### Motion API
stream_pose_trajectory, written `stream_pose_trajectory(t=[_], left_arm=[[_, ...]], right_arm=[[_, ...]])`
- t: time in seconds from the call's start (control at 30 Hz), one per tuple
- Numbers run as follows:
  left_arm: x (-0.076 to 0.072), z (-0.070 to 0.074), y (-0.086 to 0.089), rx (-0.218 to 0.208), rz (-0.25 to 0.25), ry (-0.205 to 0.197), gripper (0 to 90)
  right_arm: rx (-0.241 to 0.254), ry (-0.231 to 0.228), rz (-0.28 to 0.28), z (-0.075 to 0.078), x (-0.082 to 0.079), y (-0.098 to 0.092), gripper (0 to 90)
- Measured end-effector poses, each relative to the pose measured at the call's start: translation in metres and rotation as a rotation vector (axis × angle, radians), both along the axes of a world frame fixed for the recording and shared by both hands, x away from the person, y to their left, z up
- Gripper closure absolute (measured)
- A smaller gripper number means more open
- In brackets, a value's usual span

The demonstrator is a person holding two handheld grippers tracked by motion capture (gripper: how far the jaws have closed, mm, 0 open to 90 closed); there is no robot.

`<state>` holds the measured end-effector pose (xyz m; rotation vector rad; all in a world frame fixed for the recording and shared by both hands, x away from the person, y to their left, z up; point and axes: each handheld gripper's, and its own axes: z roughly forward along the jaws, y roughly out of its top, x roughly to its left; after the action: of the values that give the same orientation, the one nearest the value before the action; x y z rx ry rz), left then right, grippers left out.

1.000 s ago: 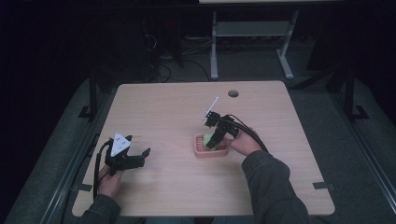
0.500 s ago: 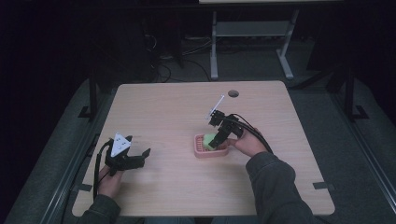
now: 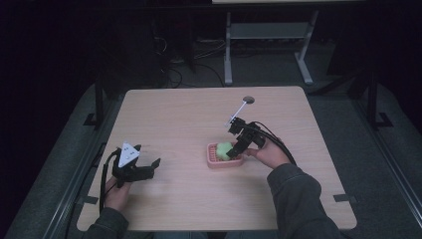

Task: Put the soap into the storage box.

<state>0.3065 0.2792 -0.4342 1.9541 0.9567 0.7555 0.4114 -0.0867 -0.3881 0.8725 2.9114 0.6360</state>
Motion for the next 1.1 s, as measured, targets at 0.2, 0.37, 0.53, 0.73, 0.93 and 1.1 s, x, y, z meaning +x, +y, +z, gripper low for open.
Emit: stream_pose_trajectory(t=[0.2, 0.37, 0.53, 0.73, 0.93, 1.1], left_arm=[[0.000, 0.000, 0.000, -0.001, 0.001, 0.000, 14.2], [0.000, 0.000, 0.000, 0.001, 0.001, 0.001, 14.2], [0.000, 0.000, 0.000, 0.000, 0.001, 0.001, 14.2], [0.000, 0.000, 0.000, 0.001, 0.001, 0.000, 14.2], [0.000, 0.000, -0.001, 0.001, 0.000, 0.003, 14.2], [0.000, 0.000, -0.001, 0.002, -0.002, 0.006, 14.2]], right_arm=[[0.005, -0.001, -0.008, 0.001, -0.003, -0.008, 23.3], [0.003, -0.003, -0.016, 0.001, -0.005, -0.014, 23.3], [-0.003, -0.001, -0.019, 0.000, -0.007, -0.018, 23.3], [0.001, 0.002, -0.027, -0.001, -0.011, -0.023, 23.4], [0.000, 0.006, -0.037, -0.005, -0.014, -0.030, 23.4], [-0.004, 0.013, -0.045, -0.006, -0.016, -0.035, 23.3]])
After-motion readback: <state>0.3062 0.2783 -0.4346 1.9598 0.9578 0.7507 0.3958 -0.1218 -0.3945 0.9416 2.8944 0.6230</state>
